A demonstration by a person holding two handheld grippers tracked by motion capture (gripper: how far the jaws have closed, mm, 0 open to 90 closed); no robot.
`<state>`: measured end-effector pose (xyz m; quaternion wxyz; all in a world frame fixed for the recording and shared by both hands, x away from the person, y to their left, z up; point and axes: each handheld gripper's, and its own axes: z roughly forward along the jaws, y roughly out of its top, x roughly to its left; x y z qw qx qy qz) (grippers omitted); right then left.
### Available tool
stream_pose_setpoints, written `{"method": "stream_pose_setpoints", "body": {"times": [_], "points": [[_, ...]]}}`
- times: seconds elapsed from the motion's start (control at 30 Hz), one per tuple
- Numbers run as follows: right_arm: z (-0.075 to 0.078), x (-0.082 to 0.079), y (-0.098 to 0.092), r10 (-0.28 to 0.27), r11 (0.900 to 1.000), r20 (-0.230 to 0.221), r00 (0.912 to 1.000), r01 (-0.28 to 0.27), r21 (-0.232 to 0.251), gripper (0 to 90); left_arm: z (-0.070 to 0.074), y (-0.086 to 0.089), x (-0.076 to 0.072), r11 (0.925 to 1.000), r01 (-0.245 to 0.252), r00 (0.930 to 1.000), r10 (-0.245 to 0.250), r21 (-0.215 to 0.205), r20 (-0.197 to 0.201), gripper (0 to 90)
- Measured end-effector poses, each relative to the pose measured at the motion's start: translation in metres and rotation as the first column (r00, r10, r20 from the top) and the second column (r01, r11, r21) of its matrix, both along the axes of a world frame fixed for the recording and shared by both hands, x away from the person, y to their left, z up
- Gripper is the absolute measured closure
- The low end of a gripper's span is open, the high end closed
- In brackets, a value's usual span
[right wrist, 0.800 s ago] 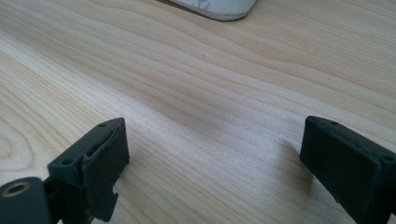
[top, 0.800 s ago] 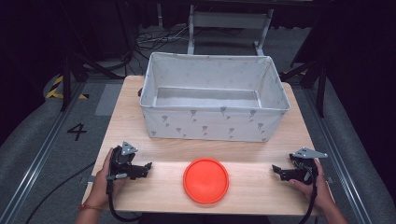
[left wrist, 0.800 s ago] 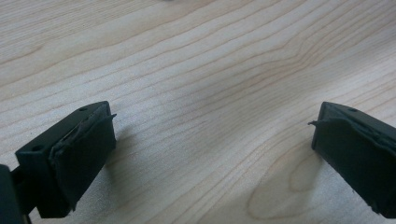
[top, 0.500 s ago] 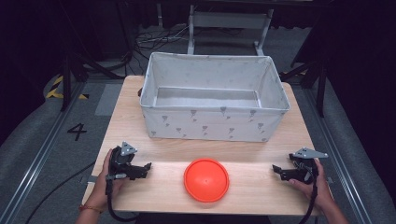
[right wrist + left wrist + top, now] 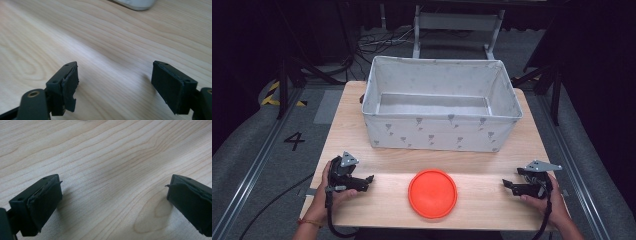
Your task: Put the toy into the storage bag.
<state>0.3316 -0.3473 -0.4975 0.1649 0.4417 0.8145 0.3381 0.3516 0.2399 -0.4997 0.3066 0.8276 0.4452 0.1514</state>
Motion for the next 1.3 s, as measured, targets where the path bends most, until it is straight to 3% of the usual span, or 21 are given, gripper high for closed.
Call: {"method": "stream_pose_setpoints", "body": {"times": [0.23, 0.43, 0.5, 0.53, 0.6, 0.63, 0.67, 0.7, 0.73, 0.87, 0.93, 0.97, 1.0, 1.03, 1.17, 1.23, 1.3], "points": [[0.012, -0.005, 0.024, 0.094, 0.995, 0.015, 0.9954, -0.095, 0.018, 23.6, 0.001, 0.001, 0.0, 1.0, 0.007, 1.0, -0.007, -0.001, -0.007, 0.3], [0.025, -0.007, 0.063, 0.228, 0.972, 0.033, 0.9732, -0.229, 0.046, 22.7, 0.0, -0.001, -0.001, 0.9999, -0.014, 0.9999, 0.014, -0.003, 0.004, 0.4], [0.026, -0.007, 0.068, 0.244, 0.968, 0.036, 0.9691, -0.246, 0.048, 22.6, 0.0, -0.001, -0.001, 0.9999, -0.014, 0.9999, 0.014, -0.003, 0.004, 0.4], [0.03, -0.006, 0.085, 0.29, 0.955, 0.043, 0.9562, -0.291, 0.048, 22.7, 0.0, -0.001, -0.001, 0.9999, -0.013, 0.9999, 0.013, -0.003, 0.004, 0.4], [0.032, -0.005, 0.098, 0.33, 0.941, 0.042, 0.9431, -0.332, 0.059, 24.0, 0.0, 0.0, -0.001, 0.9999, -0.013, 0.9999, 0.013, 0.0, 0.005, 0.4], [0.032, -0.003, 0.108, 0.36, 0.93, 0.036, 0.9323, -0.362, 0.063, 24.4, 0.0, 0.0, -0.002, 0.9999, -0.013, 0.9999, 0.013, -0.001, 0.003, 0.4], [0.032, -0.003, 0.108, 0.36, 0.93, 0.036, 0.9323, -0.362, 0.063, 24.4, 0.0, 0.0, -0.002, 0.9999, -0.013, 0.9999, 0.013, -0.001, 0.003, 0.4], [0.032, -0.002, 0.116, 0.384, 0.921, 0.032, 0.9228, -0.385, 0.059, 24.5, 0.0, -0.001, -0.002, 0.9999, -0.014, 0.9999, 0.014, -0.001, 0.003, 0.4], [0.03, 0.001, 0.132, 0.419, 0.906, 0.027, 0.9076, -0.42, 0.047, 24.4, 0.0, -0.001, -0.002, 0.9999, -0.014, 0.9999, 0.014, -0.001, 0.003, 0.4], [0.023, 0.009, 0.158, 0.472, 0.881, 0.001, 0.8817, -0.472, 0.027, 24.4, 0.0, -0.001, -0.002, 0.9999, -0.016, 0.9999, 0.016, -0.001, 0.005, 0.5], [0.021, 0.01, 0.162, 0.48, 0.877, -0.003, 0.8774, -0.48, 0.029, 24.3, 0.0, -0.001, -0.002, 0.9999, -0.016, 0.9999, 0.016, -0.001, 0.005, 0.5], [0.016, 0.014, 0.17, 0.494, 0.869, -0.019, 0.8691, -0.493, 0.042, 23.2, 0.0, -0.001, -0.002, 0.9999, -0.017, 0.9998, 0.017, -0.001, 0.006, 0.5], [0.016, 0.014, 0.17, 0.494, 0.869, -0.019, 0.8691, -0.493, 0.042, 23.2, 0.0, -0.001, -0.002, 0.9999, -0.017, 0.9998, 0.017, -0.001, 0.006, 0.5], [0.012, 0.016, 0.177, 0.503, 0.864, -0.034, 0.8637, -0.502, 0.043, 22.3, 0.0, -0.001, -0.002, 0.9999, -0.017, 0.9998, 0.017, -0.001, 0.006, 0.5], [0.008, 0.018, 0.185, 0.492, 0.87, -0.034, 0.8697, -0.491, 0.047, 21.7, 0.0, -0.001, -0.002, 0.9999, -0.016, 0.9998, 0.016, -0.001, 0.006, 0.5], [0.007, 0.019, 0.19, 0.504, 0.863, -0.031, 0.8631, -0.502, 0.053, 20.5, 0.0, -0.001, -0.002, 0.9999, -0.016, 0.9999, 0.016, -0.001, 0.006, 0.5], [0.006, 0.019, 0.192, 0.503, 0.864, -0.027, 0.8639, -0.502, 0.047, 20.3, 0.0, -0.001, -0.002, 0.9999, -0.015, 0.9999, 0.015, -0.001, 0.005, 0.5]]}}
